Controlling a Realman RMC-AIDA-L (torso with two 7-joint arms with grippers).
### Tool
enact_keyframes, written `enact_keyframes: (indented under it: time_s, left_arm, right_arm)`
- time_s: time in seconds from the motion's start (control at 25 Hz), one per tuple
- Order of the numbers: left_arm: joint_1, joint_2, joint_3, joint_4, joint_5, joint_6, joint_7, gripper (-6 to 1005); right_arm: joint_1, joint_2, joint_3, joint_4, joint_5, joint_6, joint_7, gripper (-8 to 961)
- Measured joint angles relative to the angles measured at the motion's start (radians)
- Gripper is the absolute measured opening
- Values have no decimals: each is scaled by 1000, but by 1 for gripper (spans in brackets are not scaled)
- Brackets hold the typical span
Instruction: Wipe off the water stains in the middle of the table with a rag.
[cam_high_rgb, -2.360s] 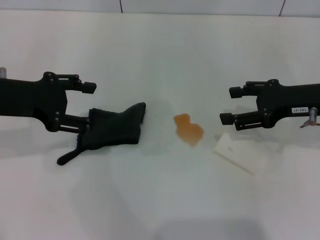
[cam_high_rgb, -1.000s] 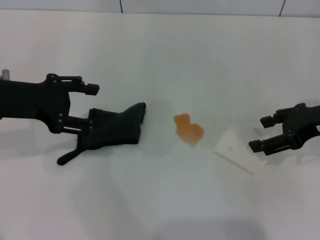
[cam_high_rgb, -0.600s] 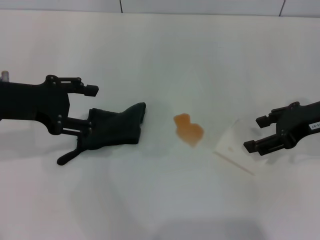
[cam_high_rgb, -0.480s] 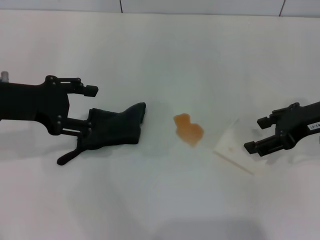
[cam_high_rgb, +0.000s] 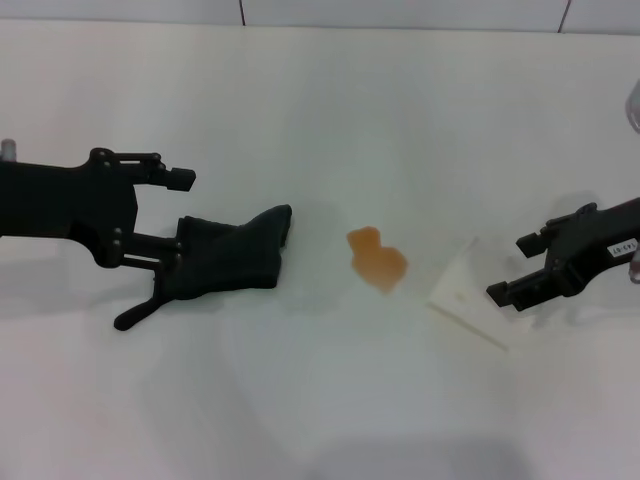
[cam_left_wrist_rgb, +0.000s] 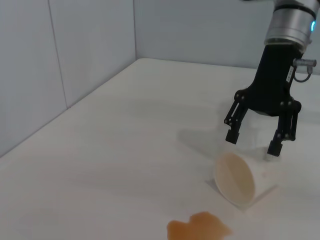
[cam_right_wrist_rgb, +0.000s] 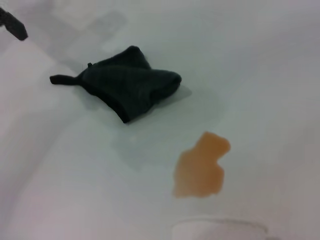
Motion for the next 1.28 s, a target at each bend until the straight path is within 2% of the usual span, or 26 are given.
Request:
enact_keyframes:
  time_s: [0.4,0.8,1.28]
  left_arm:
    - [-3,2,0,-3,1,-10,0,833]
    - [-4,4,-4,-3,12,-12,3,833]
    - [-5,3,-4,-3,12,-23,8,832]
  right_arm:
    - [10,0,-50,-140,-85,-50,145,839]
    - [54,1,-123,-213,-196,-113,271,838]
    - [69,8,-196,-216,-199,-89,340,824]
